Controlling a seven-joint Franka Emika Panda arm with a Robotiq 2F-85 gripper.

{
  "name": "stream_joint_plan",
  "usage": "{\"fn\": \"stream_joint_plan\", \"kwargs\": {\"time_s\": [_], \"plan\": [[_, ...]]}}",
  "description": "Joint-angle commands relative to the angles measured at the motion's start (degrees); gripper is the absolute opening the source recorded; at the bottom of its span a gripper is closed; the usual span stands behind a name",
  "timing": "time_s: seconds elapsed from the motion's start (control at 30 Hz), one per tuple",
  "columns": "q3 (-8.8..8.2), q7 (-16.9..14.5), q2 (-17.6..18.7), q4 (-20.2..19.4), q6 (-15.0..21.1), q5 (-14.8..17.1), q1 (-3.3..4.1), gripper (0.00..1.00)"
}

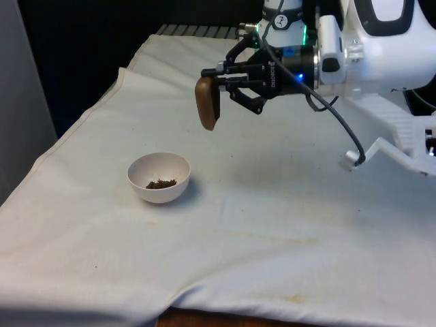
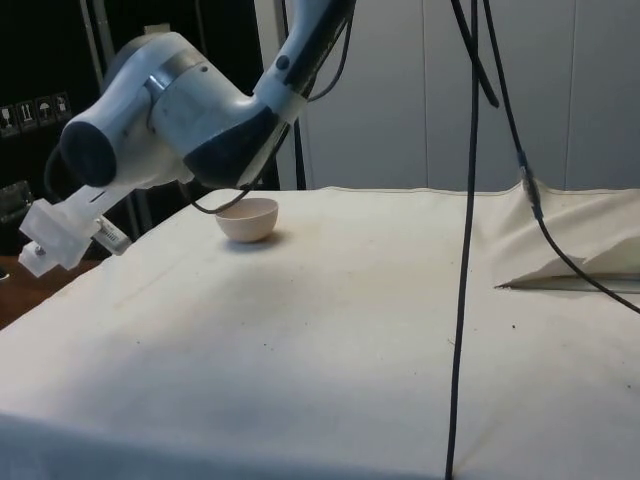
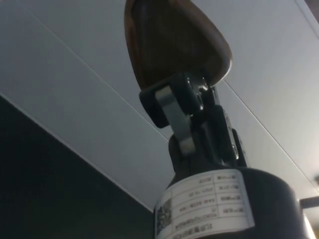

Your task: Pour the coffee beans from the cup into the bowl.

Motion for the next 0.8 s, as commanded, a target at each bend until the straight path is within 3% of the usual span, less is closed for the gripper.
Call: {"fn": "stream_joint_plan", "kwargs": {"time_s": [0.0, 0.07, 0.1, 0.13, 0.17, 0.37, 0.4, 0.43, 0.63, 0.67, 0.7, 0.77], "plan": [[0.46, 0.3, -0.8, -1.0, 1.4, 0.6, -0.69, 0.00], [0.46, 0.5, -1.1, -1.3, 1.8, 1.1, -0.92, 0.00], [0.00, 0.4, -0.5, -0.6, 0.6, 0.8, -0.29, 0.00], [0.46, 0.6, -1.2, -1.5, 1.9, 1.4, -0.97, 0.00], [0.46, 0.9, -1.4, -1.8, 2.4, 1.9, -1.15, 0.00], [0.46, 1.4, -2.3, -2.9, 3.8, 3.8, -1.66, 0.00], [0.00, 1.3, -1.7, -2.2, 2.8, 3.6, -1.15, 0.00], [0.46, 1.4, -2.5, -3.0, 4.1, 4.1, -1.78, 0.00], [0.40, 1.6, -3.3, -3.8, 5.3, 5.8, -2.29, 0.00], [-0.06, 1.5, -2.8, -3.2, 4.3, 5.8, -1.78, 0.00], [0.40, 1.7, -3.5, -4.1, 5.6, 6.4, -2.41, 0.00], [0.34, 1.8, -3.7, -4.4, 6.1, 7.0, -2.46, 0.00]]}}
